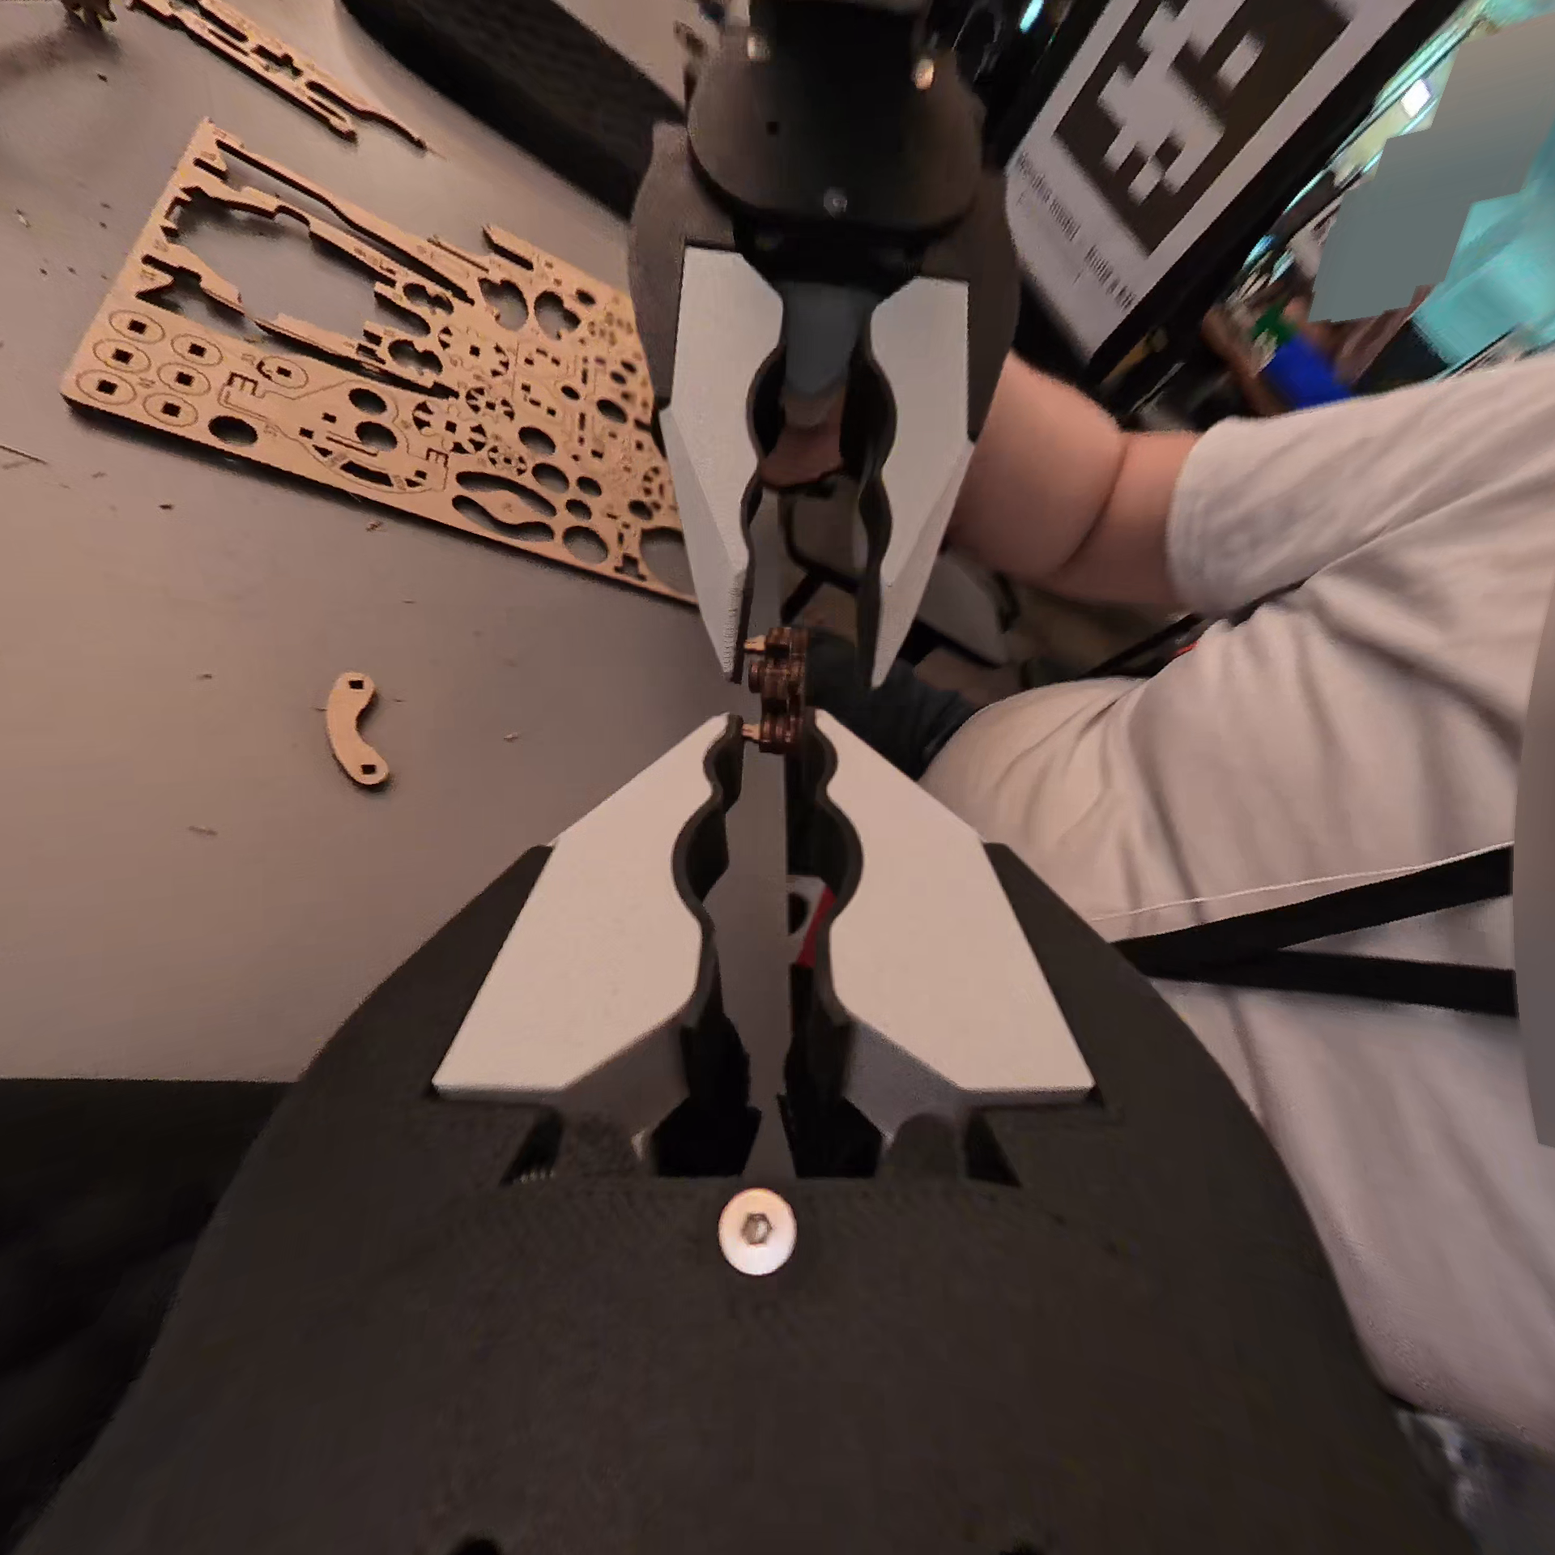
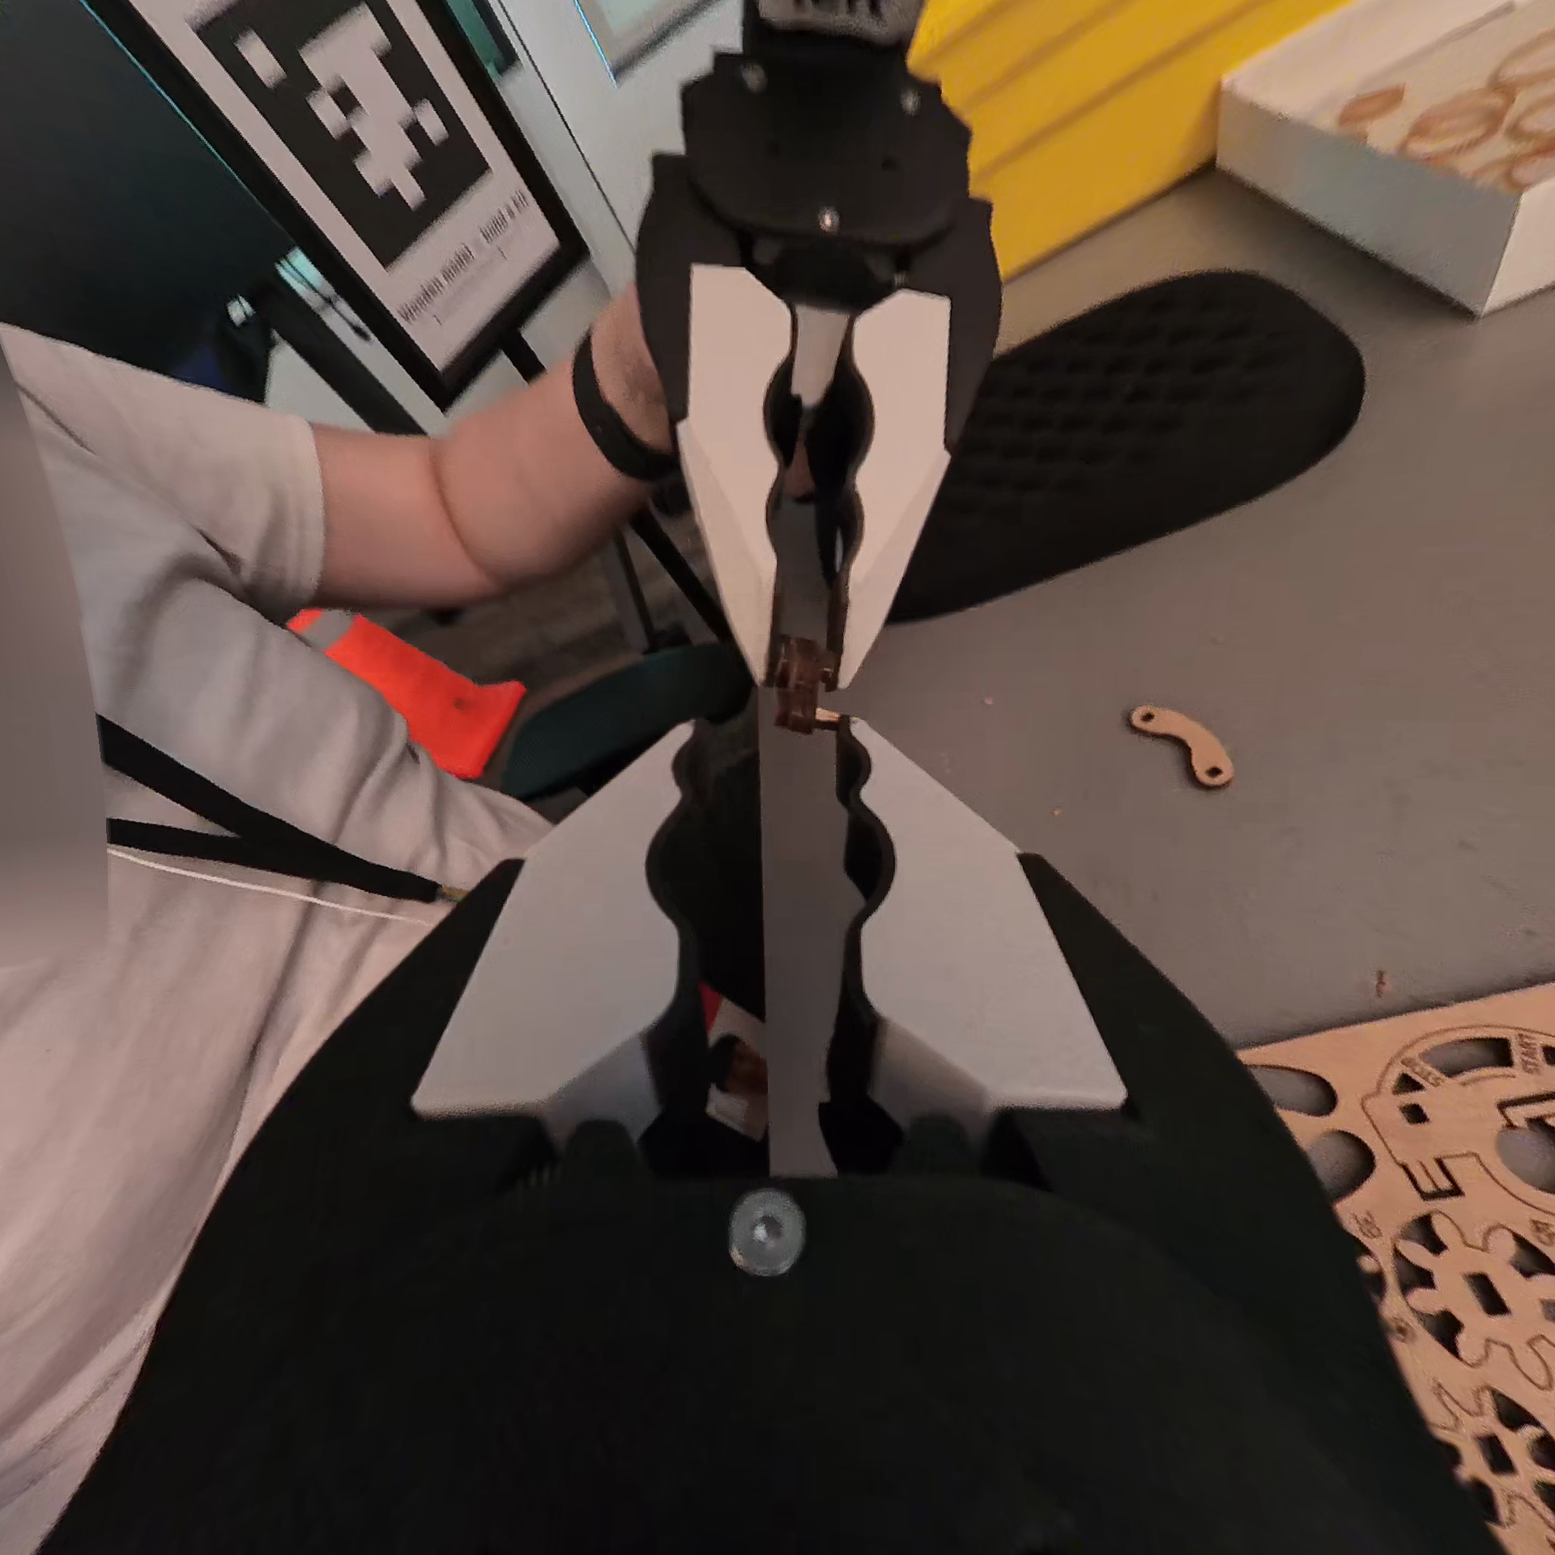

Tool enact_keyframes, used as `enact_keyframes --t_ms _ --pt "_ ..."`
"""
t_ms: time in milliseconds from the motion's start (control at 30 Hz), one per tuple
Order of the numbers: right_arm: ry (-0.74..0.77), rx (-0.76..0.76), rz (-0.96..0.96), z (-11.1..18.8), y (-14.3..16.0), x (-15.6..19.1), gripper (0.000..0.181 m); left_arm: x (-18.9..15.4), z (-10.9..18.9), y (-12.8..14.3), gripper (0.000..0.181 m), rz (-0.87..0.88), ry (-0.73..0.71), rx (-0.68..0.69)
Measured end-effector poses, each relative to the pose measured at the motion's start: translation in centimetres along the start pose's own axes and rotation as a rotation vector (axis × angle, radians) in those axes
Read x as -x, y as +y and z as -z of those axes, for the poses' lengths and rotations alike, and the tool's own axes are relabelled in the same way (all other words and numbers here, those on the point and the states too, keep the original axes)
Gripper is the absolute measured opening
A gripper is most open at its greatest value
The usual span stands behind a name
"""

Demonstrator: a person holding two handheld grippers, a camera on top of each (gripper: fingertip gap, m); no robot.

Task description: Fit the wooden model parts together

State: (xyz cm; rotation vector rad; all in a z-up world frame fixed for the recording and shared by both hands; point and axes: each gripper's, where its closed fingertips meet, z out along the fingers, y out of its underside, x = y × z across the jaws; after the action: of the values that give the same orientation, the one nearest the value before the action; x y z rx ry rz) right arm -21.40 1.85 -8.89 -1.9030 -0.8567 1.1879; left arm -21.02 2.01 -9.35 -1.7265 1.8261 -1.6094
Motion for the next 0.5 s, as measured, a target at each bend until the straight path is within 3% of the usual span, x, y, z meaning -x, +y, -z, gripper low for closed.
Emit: enact_keyframes --t_ms 267,500 --pt "-0.054 -0.184 -0.085 0.6 -1.6 0.7 0.023 -1.1 0.5 -1.3 0.011 0.126 0.112 -0.107" --pt "-0.075 -0.222 -0.148 0.8 -1.7 0.6 0.019 -1.2 0.5 -1.6 0.011 0.157 0.123 -0.119"
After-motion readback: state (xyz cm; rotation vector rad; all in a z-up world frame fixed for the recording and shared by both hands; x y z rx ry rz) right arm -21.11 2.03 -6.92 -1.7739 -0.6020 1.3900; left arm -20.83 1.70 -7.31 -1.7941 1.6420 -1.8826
